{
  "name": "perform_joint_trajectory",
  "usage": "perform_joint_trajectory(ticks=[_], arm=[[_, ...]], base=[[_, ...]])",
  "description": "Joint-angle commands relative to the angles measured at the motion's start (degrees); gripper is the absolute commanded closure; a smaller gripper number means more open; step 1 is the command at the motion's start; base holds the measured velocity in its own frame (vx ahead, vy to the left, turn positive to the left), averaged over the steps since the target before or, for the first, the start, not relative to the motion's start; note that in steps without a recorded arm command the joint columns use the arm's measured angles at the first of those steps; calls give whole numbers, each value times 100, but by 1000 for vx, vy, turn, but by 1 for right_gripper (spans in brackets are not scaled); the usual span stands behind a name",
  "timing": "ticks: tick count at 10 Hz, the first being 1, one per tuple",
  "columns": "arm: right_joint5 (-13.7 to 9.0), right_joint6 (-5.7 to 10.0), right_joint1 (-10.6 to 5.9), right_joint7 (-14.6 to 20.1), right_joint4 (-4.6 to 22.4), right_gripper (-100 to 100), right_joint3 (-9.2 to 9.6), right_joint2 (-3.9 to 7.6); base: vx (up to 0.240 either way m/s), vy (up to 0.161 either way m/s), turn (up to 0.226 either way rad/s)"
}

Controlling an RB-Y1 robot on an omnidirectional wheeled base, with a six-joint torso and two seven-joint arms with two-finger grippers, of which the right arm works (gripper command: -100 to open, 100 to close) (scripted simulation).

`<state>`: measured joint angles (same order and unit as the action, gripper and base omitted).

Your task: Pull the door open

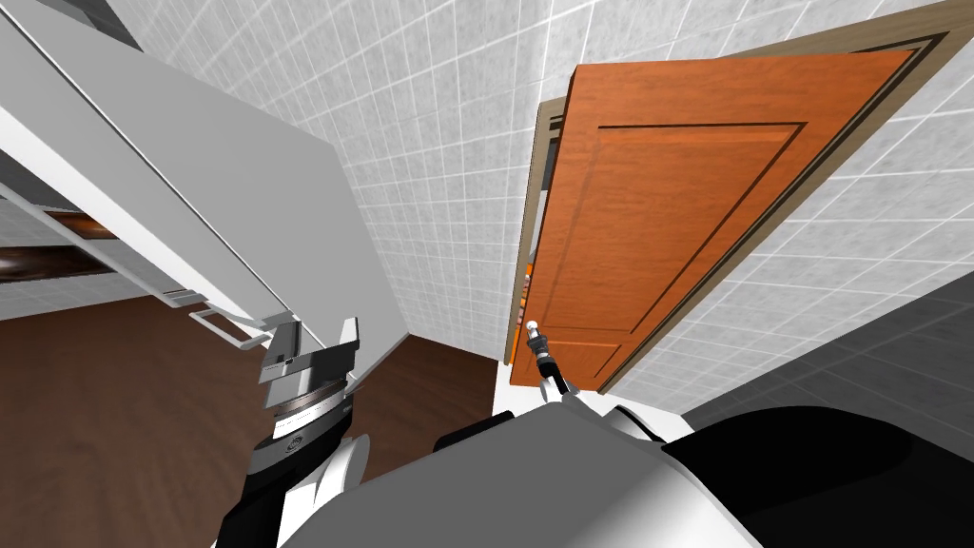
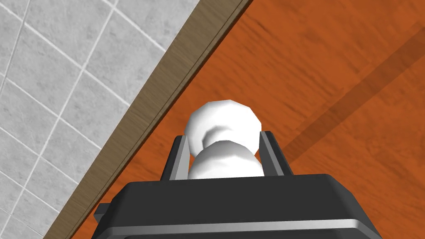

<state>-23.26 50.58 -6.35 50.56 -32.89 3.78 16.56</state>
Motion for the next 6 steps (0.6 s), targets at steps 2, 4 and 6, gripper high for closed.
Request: perform_joint_trajectory(ticks=[2, 4, 6], arm=[[-90, -20, 20, 395, 74, 100, 81, 19], [-147, -10, 5, 617, 96, 100, 130, 37], [-204, -1, -11, 840, 119, 100, 180, 55]], base=[[-16, -4, 11], [-25, -9, 19], [-18, -4, 11]])
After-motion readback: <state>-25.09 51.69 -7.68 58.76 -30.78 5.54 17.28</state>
